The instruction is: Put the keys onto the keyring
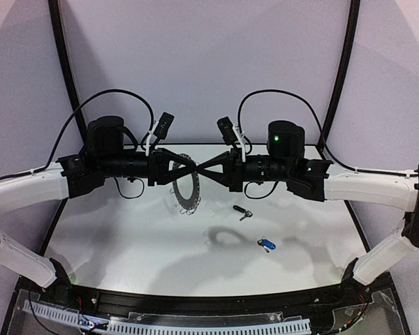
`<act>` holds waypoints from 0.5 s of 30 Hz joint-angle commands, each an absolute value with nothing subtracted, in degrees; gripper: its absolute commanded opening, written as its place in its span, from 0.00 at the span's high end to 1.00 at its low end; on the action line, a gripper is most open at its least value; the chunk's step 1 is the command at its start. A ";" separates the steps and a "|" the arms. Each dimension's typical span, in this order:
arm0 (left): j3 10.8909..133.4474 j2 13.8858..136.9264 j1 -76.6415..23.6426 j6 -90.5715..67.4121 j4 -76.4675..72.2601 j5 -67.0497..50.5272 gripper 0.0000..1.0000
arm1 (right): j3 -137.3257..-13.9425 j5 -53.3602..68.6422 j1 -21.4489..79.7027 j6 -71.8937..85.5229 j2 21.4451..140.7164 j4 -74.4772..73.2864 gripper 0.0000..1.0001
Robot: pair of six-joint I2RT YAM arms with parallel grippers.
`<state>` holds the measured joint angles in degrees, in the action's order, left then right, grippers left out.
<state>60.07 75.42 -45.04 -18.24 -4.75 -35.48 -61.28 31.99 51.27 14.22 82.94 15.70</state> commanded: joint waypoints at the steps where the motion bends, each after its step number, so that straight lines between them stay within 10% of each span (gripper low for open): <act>1: 61.08 76.98 -45.46 -18.30 -3.73 -37.26 0.77 | -62.71 32.19 51.78 15.31 82.83 21.01 1.00; 15: 59.09 78.13 -46.01 -19.53 -7.53 -36.33 0.89 | -58.63 30.07 51.77 18.49 81.08 29.82 1.00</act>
<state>60.03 78.17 -45.67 -19.27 -6.02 -36.07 -59.20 29.91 51.27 17.65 82.87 23.22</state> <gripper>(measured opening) 0.185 0.020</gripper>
